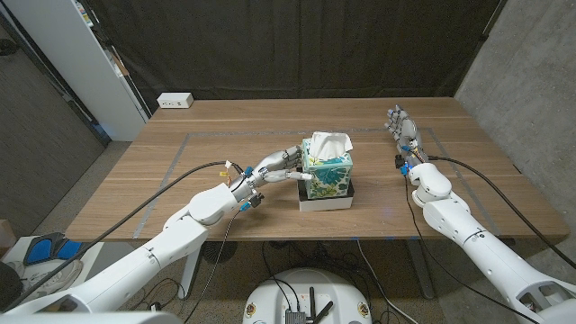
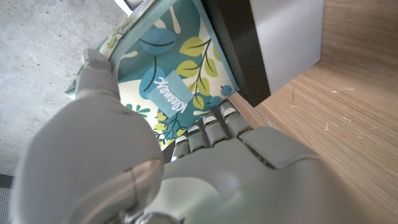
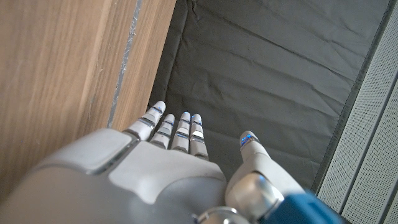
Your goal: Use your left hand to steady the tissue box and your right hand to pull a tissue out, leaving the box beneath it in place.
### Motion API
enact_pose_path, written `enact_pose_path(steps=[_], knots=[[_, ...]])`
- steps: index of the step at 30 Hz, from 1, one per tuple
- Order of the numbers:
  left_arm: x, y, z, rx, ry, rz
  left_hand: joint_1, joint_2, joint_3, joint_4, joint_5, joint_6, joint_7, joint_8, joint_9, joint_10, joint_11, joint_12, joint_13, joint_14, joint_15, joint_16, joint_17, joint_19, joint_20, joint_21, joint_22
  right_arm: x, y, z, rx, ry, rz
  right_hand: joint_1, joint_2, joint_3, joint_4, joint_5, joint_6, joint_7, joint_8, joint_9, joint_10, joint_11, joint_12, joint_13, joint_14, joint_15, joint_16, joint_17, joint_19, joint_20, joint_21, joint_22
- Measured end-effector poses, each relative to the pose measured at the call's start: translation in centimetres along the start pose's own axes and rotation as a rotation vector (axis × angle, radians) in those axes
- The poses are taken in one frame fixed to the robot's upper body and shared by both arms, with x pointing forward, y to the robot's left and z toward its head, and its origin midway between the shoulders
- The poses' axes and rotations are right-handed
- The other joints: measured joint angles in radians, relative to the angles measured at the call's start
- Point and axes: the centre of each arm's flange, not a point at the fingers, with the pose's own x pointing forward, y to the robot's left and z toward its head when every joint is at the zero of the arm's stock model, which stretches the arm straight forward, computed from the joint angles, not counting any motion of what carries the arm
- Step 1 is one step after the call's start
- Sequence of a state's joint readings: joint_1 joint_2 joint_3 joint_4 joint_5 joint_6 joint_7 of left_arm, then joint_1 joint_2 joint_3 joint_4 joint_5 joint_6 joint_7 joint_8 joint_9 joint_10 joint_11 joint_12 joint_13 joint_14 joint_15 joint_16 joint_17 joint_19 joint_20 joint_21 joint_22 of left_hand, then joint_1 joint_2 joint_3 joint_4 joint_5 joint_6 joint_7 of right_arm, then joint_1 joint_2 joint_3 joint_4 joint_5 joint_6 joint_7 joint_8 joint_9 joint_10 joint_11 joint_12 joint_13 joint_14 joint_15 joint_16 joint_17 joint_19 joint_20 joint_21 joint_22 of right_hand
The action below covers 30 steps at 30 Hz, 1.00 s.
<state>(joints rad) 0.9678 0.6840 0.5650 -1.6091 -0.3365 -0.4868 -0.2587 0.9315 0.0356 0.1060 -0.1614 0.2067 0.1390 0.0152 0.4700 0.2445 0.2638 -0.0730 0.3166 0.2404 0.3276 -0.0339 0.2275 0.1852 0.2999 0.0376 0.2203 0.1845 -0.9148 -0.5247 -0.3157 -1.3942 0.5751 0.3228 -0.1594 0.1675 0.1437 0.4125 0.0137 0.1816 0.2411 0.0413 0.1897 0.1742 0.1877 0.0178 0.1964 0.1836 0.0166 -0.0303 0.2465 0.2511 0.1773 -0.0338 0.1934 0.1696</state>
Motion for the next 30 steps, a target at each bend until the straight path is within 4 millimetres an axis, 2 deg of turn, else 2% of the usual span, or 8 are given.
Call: enact_pose_path(steps=[12,30], knots=[[-0.1,0.4,0.7,-0.012,0.01,-0.011,-0.007,0.007,0.003,-0.003,-0.003,-0.003,0.003,0.006,0.008,0.0,0.0,0.0,0.004,0.001,-0.006,-0.008,0.0,0.0,0.0,0.0,0.0,-0.3,-0.1,-0.1,-0.001,-0.001,-0.002,0.0,0.0,0.0,0.0,0.0,0.0,0.0,0.0,0.0,0.0,0.0,0.0,0.0,0.0,0.0,0.0,0.0,-0.004,-0.004,0.0,0.0],[0.0,2.1,3.5,0.054,-0.022,-0.015,-0.012,0.012,0.007,-0.007,-0.006,0.002,-0.003,0.011,0.014,0.002,-0.002,-0.001,0.013,0.001,-0.006,-0.014,0.0,0.0,0.0,0.0,0.0,-0.9,-0.4,0.0,0.0,-0.007,-0.005,0.0,0.0,-0.004,-0.004,0.0,0.0,0.0,0.0,0.0,0.0,0.0,0.0,0.0,0.0,0.0,0.0,0.0,-0.004,-0.004,0.0,0.0]])
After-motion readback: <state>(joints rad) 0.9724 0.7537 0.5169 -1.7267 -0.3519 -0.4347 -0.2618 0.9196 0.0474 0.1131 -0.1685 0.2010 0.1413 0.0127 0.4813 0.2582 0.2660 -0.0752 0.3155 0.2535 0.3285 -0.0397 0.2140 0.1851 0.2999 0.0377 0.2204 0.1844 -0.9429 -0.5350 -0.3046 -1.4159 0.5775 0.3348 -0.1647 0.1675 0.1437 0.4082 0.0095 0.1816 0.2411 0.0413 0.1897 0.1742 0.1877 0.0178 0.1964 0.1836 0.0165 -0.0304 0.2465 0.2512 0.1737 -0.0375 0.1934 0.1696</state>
